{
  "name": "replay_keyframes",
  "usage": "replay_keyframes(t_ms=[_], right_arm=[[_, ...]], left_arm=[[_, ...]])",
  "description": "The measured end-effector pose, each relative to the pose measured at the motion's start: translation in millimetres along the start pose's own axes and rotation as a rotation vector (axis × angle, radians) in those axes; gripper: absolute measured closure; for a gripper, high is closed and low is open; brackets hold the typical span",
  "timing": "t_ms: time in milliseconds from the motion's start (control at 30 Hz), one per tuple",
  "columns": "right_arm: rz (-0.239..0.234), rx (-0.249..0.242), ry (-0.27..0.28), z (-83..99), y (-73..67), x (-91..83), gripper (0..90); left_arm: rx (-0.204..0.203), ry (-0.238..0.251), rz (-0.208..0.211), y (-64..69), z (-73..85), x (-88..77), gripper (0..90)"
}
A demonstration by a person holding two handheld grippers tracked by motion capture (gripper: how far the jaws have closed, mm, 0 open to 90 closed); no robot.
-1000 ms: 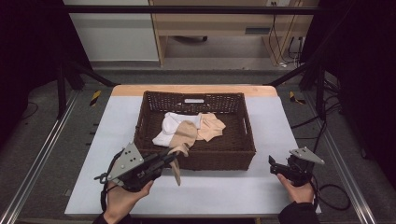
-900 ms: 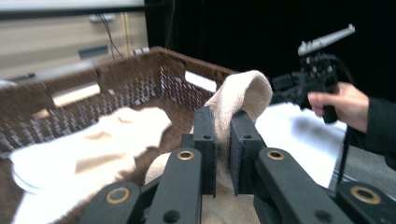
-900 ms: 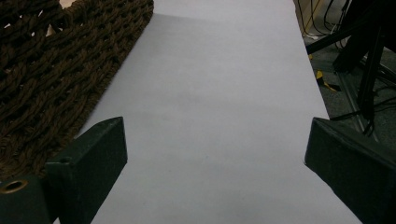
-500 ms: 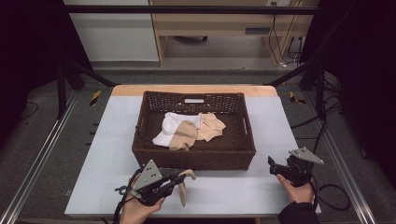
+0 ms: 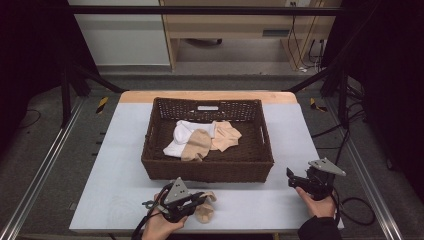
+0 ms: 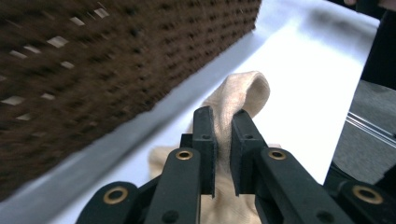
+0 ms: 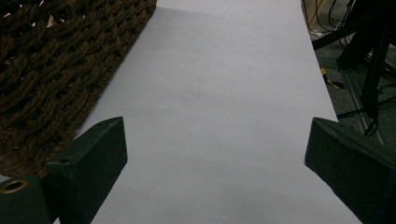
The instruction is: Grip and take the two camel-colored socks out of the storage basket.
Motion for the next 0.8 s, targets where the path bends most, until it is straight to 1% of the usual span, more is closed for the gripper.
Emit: replay_keyframes(t_ms=[33, 67, 100, 167, 200, 300, 367, 400, 433, 467, 500, 533, 567, 600, 633, 700, 767, 800], right_arm=[[0.000, 0.002, -0.002, 0.3, -0.1, 0.1, 6.1], [0.000, 0.002, -0.002, 0.3, -0.1, 0.1, 6.1], [-0.002, 0.001, -0.003, 0.3, -0.2, 0.2, 6.1], [0.001, 0.001, 0.000, 0.2, 0.2, 0.0, 6.1], [0.001, 0.001, 0.000, 0.2, 0.2, 0.0, 6.1], [0.001, 0.003, -0.002, 0.3, 0.4, 0.0, 6.1], [0.001, 0.006, 0.000, 0.1, 0.6, -0.5, 6.1], [0.001, 0.006, 0.000, 0.1, 0.6, -0.5, 6.1], [0.001, 0.006, 0.001, 0.1, 1.1, -0.6, 6.0], [0.001, 0.006, 0.001, 0.1, 1.1, -0.6, 6.0], [0.000, 0.007, 0.000, 0.0, 1.0, -0.6, 6.1], [0.000, 0.007, 0.000, 0.0, 1.0, -0.6, 6.1], [-0.001, 0.007, 0.001, -0.2, 1.0, -0.6, 6.1], [-0.001, 0.007, 0.001, -0.2, 1.0, -0.6, 6.1], [-0.001, 0.007, 0.001, -0.1, 1.0, -0.6, 6.1], [0.000, 0.007, 0.001, -0.1, 1.1, -0.6, 6.0], [0.000, 0.010, 0.001, -0.2, 1.1, -0.7, 6.0], [0.002, 0.009, 0.002, -0.2, 1.2, -0.6, 6.0]], left_arm=[[0.006, 0.000, 0.003, 0.8, 0.8, 3.4, 75.9], [0.006, 0.000, 0.003, 0.8, 0.8, 3.4, 72.0], [0.007, 0.006, -0.001, 0.8, 0.7, 3.6, 72.0], [-0.009, 0.035, -0.003, 0.3, -1.7, -1.3, 65.5], [-0.009, 0.035, -0.003, 0.3, -1.7, -1.3, 63.7], [-0.019, 0.070, -0.012, -1.1, -6.0, -10.0, 61.3], [-0.030, 0.103, -0.021, -2.8, -11.0, -19.6, 60.8], [-0.030, 0.103, -0.021, -2.8, -11.0, -19.6, 60.5], [-0.033, 0.118, -0.025, -4.0, -14.1, -25.0, 60.3], [-0.033, 0.118, -0.025, -4.0, -14.1, -25.0, 60.1], [-0.036, 0.133, -0.029, -5.1, -17.2, -29.8, 60.0], [-0.036, 0.133, -0.029, -5.1, -17.2, -29.8, 59.7], [-0.036, 0.147, -0.035, -6.1, -20.1, -34.2, 59.7], [-0.036, 0.147, -0.035, -6.1, -20.1, -34.2, 59.7], [-0.037, 0.157, -0.037, -6.5, -22.0, -36.6, 59.7], [-0.039, 0.174, -0.043, -8.1, -26.3, -42.2, 59.6], [-0.044, 0.208, -0.063, -13.9, -35.8, -53.9, 59.3], [-0.044, 0.208, -0.063, -13.9, -35.8, -53.9, 59.2]])
Point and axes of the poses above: each handheld gripper's, and its own axes: x roughly forward along the jaws, z roughly out of its underside, y roughly to its right, the point moved 6 cm from there along x, roughly forward along the jaws, and after that the axes turned 9 degrees about -y, right-handed, at the moved point
